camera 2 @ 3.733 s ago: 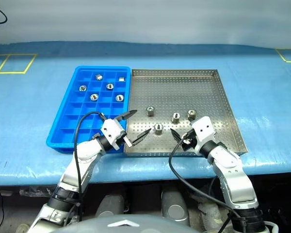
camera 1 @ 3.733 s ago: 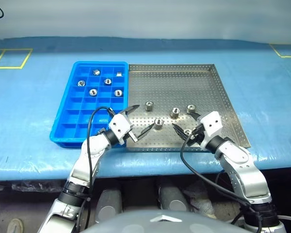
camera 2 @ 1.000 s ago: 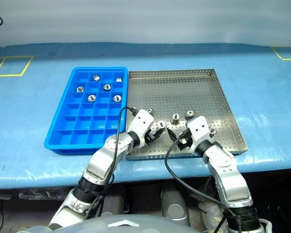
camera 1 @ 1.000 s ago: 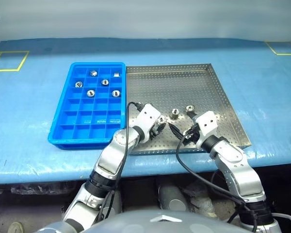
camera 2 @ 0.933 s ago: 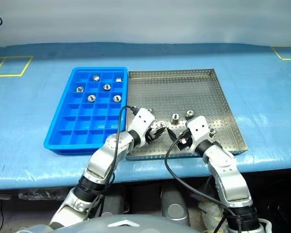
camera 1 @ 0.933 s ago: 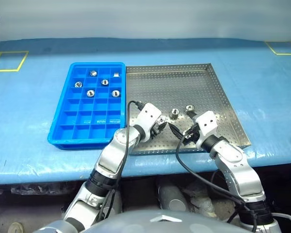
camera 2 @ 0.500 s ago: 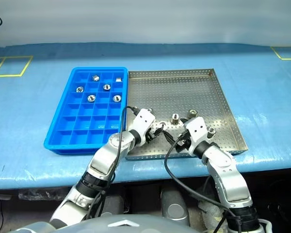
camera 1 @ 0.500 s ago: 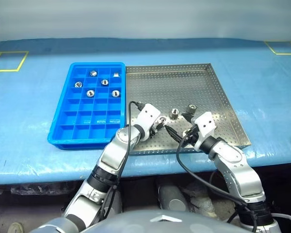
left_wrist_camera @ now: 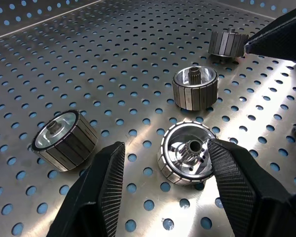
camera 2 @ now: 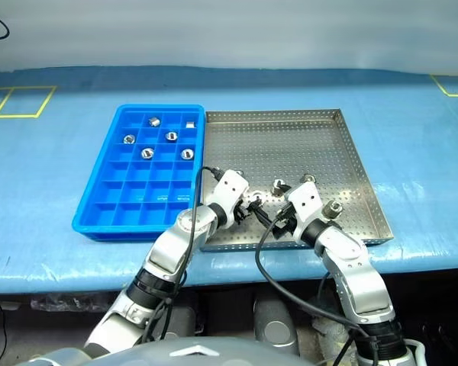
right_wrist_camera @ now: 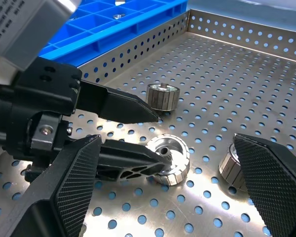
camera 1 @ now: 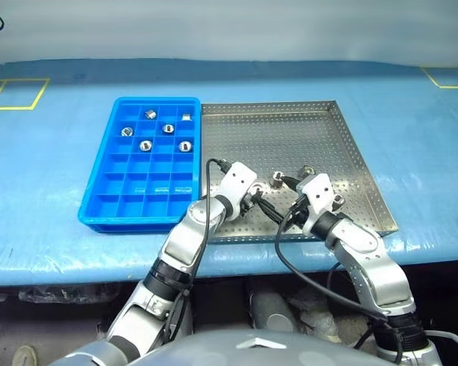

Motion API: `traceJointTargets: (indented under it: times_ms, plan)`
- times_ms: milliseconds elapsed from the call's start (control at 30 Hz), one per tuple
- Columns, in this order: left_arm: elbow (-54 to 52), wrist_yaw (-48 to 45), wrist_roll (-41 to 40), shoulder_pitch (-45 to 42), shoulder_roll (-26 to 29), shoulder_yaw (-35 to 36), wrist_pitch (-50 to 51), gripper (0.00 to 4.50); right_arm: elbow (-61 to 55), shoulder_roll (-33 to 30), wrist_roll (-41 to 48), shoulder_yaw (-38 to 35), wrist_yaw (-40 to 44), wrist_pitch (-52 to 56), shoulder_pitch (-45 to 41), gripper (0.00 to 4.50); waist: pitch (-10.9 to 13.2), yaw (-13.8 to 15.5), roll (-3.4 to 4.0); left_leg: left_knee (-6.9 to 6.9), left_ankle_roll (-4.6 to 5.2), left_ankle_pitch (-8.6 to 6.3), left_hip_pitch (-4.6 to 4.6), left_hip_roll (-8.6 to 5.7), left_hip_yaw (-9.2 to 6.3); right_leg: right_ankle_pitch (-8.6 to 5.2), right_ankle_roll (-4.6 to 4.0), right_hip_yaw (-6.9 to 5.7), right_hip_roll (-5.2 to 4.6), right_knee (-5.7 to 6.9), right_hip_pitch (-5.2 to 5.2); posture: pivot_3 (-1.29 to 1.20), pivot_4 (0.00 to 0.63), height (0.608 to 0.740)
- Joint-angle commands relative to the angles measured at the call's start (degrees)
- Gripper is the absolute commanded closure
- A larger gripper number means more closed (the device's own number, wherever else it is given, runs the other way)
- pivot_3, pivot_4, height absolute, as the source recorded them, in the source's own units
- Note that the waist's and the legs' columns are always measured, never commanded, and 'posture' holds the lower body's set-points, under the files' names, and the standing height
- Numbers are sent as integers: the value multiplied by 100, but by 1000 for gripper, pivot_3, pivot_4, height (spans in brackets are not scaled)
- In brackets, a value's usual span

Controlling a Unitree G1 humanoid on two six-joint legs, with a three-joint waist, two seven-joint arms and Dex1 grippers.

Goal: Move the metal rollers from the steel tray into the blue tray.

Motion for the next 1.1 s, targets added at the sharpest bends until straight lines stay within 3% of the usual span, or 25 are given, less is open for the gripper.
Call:
traceJointTargets:
  times_ms: [33,767,867,1033,1100]
  plan:
    - [100,-120,-55,-177,-103,-71,-201,1589,-274,-44,73,-30,31,14,26,0,0,2,0,0,0,0,0,0,0,0,0,0,0,0,0,-126,150,740]
    - [1048,-295,-46,-648,-510,-49,-208,1589,-457,-277,110,-13,99,353,-50,0,2,7,-4,5,0,0,-3,-1,0,1,1,0,0,0,-1,-114,150,740]
    - [1046,-310,-57,-640,-524,-35,-232,2179,-455,-268,105,-4,89,352,-52,0,3,9,-4,5,0,0,-4,-1,0,1,2,0,0,0,-1,-116,150,740]
    - [1002,-317,-19,-636,-539,-66,-240,3813,-440,-246,80,35,62,339,-45,0,3,5,-4,4,0,0,-4,-1,-1,1,1,0,0,0,-2,-117,150,740]
    - [991,-294,-9,-630,-554,-59,-247,3813,-435,-245,69,52,52,334,-47,0,3,7,-4,5,0,0,-4,-1,0,1,1,0,0,-1,-2,-118,150,740]
